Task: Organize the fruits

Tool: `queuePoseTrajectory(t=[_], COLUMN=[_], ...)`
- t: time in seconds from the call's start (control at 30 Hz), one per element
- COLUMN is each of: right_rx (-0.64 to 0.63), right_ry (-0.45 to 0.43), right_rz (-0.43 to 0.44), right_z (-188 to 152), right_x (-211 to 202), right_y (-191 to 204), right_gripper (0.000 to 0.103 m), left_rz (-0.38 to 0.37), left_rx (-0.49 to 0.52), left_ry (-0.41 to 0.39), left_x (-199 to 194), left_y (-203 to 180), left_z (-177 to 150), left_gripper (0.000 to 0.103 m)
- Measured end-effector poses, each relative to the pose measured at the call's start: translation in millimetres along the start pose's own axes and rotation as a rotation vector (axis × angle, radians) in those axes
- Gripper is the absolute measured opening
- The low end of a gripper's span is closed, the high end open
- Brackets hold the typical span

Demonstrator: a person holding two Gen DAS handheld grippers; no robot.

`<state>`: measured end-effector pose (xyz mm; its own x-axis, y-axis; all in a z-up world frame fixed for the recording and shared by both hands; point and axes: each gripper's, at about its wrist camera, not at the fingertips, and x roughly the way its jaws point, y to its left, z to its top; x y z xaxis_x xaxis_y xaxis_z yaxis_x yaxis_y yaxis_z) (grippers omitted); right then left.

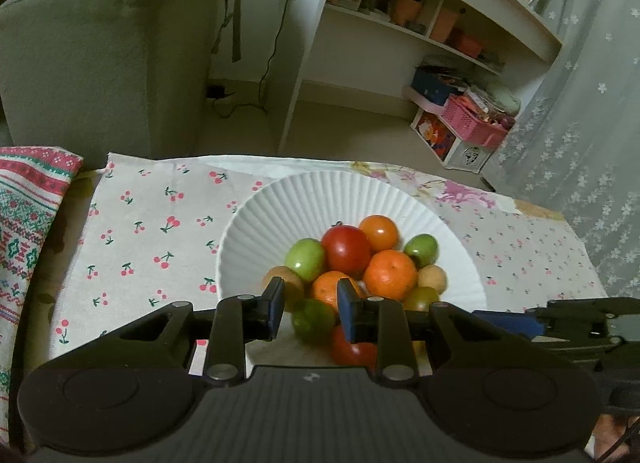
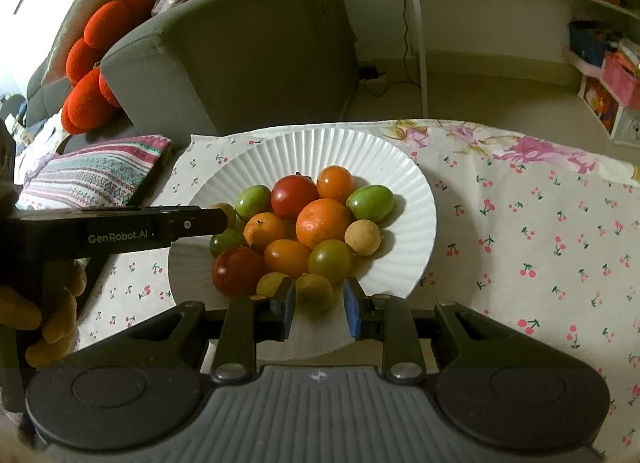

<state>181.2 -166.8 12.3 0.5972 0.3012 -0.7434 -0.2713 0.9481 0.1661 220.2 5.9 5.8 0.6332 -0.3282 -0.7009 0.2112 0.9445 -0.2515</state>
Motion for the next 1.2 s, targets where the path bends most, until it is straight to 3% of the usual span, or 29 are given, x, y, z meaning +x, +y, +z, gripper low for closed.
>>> queuePoseTrajectory(t=[0.3, 0.67, 0.77, 0.97, 1.0, 1.2], right_rx=[-0.068, -0.151, -0.158, -0.183, -0.184, -0.18], right_ry=[-0.015, -0.08, -0.1, -0.163, -0.167, -0.164], right_rz=[-0.023, -0.081, -0.083, -0.099, -0.098, -0.088], right_z=[0, -6, -11, -17, -18, -21], right_x=[-9, -30, -42, -74, -76, -83], right_y=[10, 28, 34, 43, 43, 47], right_gripper=[0.025, 0.027, 0.029, 0.053, 0.056, 0.059], left_rz=[0.065, 0.209, 0.221, 0.254, 0.254, 0.284], left_rx=[0.014, 0.114, 0.14, 0.134, 0.13, 0.124], left_ry=[-0.008, -0.052, -0.07, -0.099, -0.1, -0.131], left_x=[-16, -48, -61, -89, -94, -114], left_y=[-9, -32, -41, -44, -44, -43], left_z=[-5, -16, -22, -36, -39, -49], left_gripper=[0.025, 0.036, 0.046, 0.069, 0.077, 0.09])
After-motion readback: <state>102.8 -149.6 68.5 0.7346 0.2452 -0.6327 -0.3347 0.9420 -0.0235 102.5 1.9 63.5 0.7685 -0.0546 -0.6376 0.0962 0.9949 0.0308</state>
